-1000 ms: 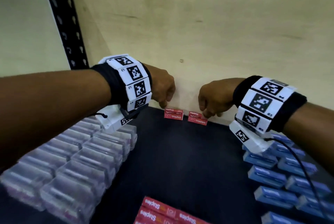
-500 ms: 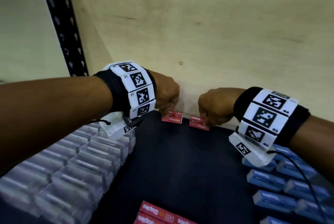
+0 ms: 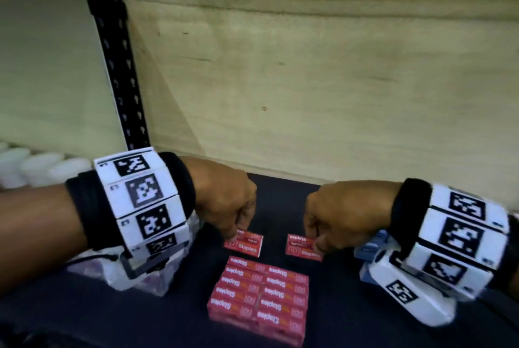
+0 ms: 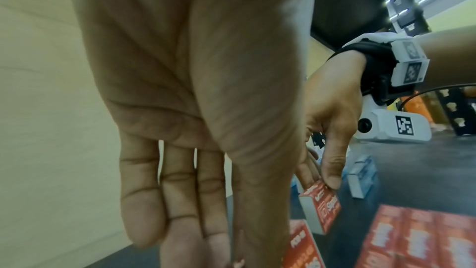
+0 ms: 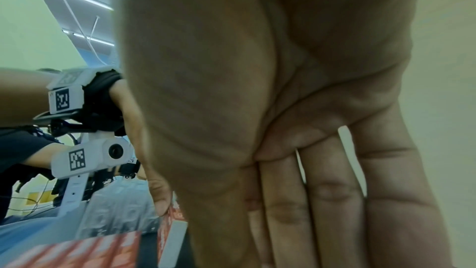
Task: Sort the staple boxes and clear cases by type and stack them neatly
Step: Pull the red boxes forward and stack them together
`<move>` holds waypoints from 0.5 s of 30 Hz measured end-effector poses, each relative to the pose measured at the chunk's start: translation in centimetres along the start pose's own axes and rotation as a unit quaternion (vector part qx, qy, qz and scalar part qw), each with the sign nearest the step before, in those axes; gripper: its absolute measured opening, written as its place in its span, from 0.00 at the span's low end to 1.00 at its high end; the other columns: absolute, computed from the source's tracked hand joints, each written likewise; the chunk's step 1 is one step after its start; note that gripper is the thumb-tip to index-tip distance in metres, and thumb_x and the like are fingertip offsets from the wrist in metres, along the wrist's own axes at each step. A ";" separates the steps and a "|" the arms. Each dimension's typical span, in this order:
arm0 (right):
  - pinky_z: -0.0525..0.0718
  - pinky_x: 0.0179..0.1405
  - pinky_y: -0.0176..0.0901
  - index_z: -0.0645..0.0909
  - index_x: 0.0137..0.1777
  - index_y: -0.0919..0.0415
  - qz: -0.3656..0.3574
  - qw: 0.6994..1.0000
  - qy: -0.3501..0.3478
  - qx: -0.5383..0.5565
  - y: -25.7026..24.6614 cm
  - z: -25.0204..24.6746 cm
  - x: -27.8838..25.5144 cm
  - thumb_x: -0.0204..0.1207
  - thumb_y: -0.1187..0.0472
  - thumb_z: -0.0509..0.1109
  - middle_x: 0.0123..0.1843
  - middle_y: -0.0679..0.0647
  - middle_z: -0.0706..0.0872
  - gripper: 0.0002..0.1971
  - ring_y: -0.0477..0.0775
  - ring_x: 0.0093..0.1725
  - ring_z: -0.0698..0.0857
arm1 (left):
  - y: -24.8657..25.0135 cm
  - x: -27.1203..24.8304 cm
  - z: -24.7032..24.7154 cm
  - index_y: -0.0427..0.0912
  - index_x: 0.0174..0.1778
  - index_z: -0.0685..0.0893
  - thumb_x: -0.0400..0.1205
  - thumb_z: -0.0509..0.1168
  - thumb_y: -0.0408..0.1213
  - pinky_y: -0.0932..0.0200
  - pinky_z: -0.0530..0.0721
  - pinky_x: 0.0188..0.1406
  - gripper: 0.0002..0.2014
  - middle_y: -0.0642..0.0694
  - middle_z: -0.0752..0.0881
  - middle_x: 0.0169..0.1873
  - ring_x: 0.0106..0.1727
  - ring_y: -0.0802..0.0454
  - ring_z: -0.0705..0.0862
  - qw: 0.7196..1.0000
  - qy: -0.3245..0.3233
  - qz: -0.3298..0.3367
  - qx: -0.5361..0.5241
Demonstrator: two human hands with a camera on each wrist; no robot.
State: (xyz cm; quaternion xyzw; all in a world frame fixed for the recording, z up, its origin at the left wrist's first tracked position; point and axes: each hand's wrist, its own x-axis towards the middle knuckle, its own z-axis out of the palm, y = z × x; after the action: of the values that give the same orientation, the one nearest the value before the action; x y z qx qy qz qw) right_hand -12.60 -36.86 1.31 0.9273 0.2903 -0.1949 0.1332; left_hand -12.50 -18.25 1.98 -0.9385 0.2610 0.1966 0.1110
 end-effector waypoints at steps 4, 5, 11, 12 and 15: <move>0.86 0.46 0.42 0.89 0.51 0.52 -0.006 1.000 0.001 0.004 -1.0 0.7 -1.5 0.78 0.54 0.72 0.39 0.46 0.90 0.07 0.48 0.41 0.87 | 0.7 -1.4 1.1 0.52 0.52 0.90 0.79 0.72 0.42 0.66 0.80 0.37 0.07 0.63 0.80 0.27 0.27 0.67 0.77 1.000 0.000 -0.002 -0.011; 0.86 0.47 0.43 0.89 0.51 0.52 -0.007 1.000 -0.002 0.010 -1.2 0.8 -1.8 0.78 0.53 0.71 0.41 0.47 0.92 0.07 0.48 0.42 0.88 | 0.9 -1.6 1.4 0.52 0.52 0.90 0.79 0.72 0.43 0.69 0.78 0.34 0.07 0.63 0.80 0.27 0.25 0.68 0.77 1.000 -0.001 -0.006 -0.017; 0.86 0.49 0.43 0.89 0.53 0.53 -0.015 1.000 0.001 0.020 -2.2 1.7 -2.9 0.81 0.53 0.69 0.45 0.47 0.93 0.09 0.47 0.42 0.87 | 0.9 -2.2 2.1 0.53 0.57 0.89 0.81 0.71 0.44 0.72 0.72 0.30 0.09 0.64 0.79 0.29 0.27 0.70 0.77 0.999 -0.001 -0.014 -0.046; 0.86 0.50 0.43 0.89 0.54 0.52 -0.015 1.000 0.006 0.023 -2.2 1.8 -3.0 0.81 0.53 0.68 0.46 0.46 0.92 0.09 0.46 0.42 0.86 | 0.9 -2.3 2.2 0.54 0.57 0.89 0.81 0.71 0.45 0.71 0.73 0.33 0.10 0.64 0.81 0.32 0.30 0.69 0.78 0.999 -0.004 -0.014 -0.052; 0.88 0.55 0.47 0.88 0.56 0.49 -0.016 0.999 0.000 0.043 -2.2 2.0 -3.1 0.82 0.52 0.68 0.47 0.45 0.92 0.09 0.45 0.46 0.87 | 0.6 -2.3 2.3 0.56 0.58 0.88 0.82 0.69 0.45 0.67 0.81 0.46 0.10 0.63 0.87 0.43 0.41 0.66 0.83 0.997 -0.019 -0.012 -0.074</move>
State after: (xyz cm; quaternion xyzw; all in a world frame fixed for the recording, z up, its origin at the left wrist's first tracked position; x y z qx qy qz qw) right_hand -16.85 -37.32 0.55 0.9274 0.2963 -0.2095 0.0905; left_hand -15.40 -17.01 0.80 -0.9432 0.2325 0.2322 0.0489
